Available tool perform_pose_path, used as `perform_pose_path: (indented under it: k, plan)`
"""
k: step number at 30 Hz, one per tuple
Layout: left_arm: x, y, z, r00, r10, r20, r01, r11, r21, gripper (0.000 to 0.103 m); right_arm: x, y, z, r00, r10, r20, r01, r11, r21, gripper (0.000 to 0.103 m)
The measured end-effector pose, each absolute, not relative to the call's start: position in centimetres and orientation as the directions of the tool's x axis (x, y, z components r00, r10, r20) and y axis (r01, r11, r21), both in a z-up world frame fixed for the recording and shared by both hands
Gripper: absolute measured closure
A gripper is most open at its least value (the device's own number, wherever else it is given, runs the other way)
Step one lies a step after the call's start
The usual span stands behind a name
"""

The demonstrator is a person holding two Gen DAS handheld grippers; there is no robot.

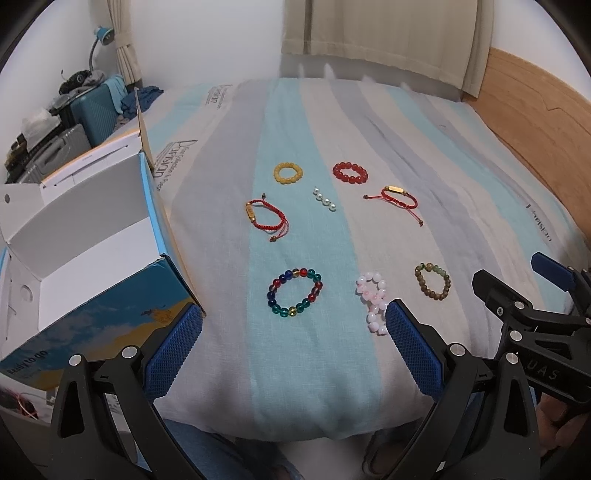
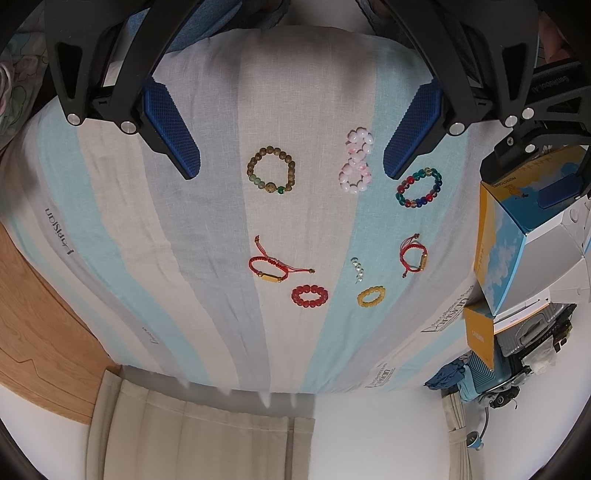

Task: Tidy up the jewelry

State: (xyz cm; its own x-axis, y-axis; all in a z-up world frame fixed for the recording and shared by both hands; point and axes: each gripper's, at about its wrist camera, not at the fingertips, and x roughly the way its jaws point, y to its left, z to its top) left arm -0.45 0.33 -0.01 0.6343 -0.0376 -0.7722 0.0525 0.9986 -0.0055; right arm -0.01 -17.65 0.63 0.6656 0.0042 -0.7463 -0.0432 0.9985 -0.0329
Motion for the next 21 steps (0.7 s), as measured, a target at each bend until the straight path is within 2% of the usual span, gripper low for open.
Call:
perform_pose_path:
  k: [21]
  plan:
    - [-0.37,0.55,0.14,0.63,-0.038,-0.775,0.053,0.999,-0.006,0.006,0.24,-17.48,0.59,0.666,-0.004,-0.746,-0.043,0.998,-0.044,0.007]
